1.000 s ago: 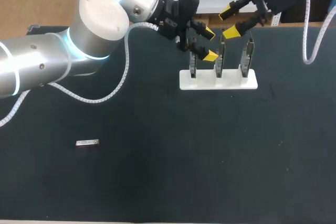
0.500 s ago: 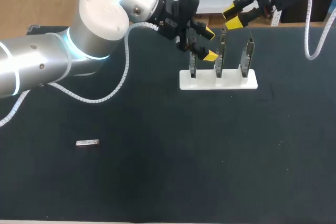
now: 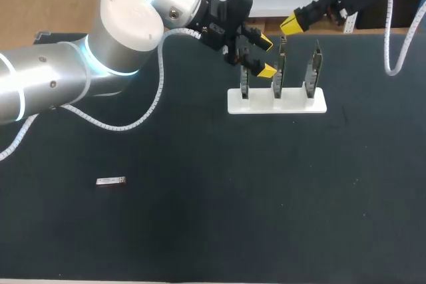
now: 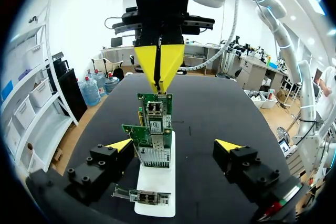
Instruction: Pick up the optical module with the left hand, and insert it into the network port with the right hand.
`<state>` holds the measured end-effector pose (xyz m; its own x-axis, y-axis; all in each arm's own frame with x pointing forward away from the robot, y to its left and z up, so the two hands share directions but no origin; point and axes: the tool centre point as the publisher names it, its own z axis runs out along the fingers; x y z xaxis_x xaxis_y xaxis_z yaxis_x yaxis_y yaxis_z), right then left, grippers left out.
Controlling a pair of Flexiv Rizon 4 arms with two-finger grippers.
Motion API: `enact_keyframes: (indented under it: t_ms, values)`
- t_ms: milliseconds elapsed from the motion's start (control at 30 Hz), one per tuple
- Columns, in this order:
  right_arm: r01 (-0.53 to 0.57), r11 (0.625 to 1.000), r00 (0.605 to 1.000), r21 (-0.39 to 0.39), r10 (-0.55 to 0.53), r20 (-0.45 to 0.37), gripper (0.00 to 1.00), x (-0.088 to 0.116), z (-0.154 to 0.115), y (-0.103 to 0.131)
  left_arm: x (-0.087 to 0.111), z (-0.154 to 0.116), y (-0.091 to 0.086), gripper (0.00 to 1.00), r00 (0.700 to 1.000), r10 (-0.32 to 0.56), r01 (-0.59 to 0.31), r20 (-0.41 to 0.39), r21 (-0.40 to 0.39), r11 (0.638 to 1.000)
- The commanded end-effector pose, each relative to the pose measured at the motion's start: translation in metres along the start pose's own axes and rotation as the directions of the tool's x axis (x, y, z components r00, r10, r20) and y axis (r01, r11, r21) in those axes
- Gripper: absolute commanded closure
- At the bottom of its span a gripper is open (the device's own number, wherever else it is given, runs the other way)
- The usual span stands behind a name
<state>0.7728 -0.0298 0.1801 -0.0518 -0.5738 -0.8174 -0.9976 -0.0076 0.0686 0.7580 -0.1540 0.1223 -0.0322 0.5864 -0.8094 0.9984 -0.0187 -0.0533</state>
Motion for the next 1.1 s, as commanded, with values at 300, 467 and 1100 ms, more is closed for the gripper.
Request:
enact_keyframes:
  t_ms: [300,467,1100]
  values:
    - [-0.018,1.000,1.000,-0.015,0.018,-0.009,1.00,0.005,0.006,-0.006,-0.001,0.000,0.001,0.00,1.000,-0.001,0.001,-0.004,0.003,1.000]
    - [-0.028,0.999,1.000,-0.018,0.028,-0.014,1.00,0.010,0.009,-0.007,-0.001,0.000,0.001,0.00,1.000,-0.001,0.001,-0.004,0.003,1.000]
    - [-0.073,0.997,0.997,-0.036,0.072,-0.028,1.00,0.028,0.020,-0.008,-0.001,0.000,0.001,0.00,1.000,-0.001,0.001,-0.004,0.003,1.000]
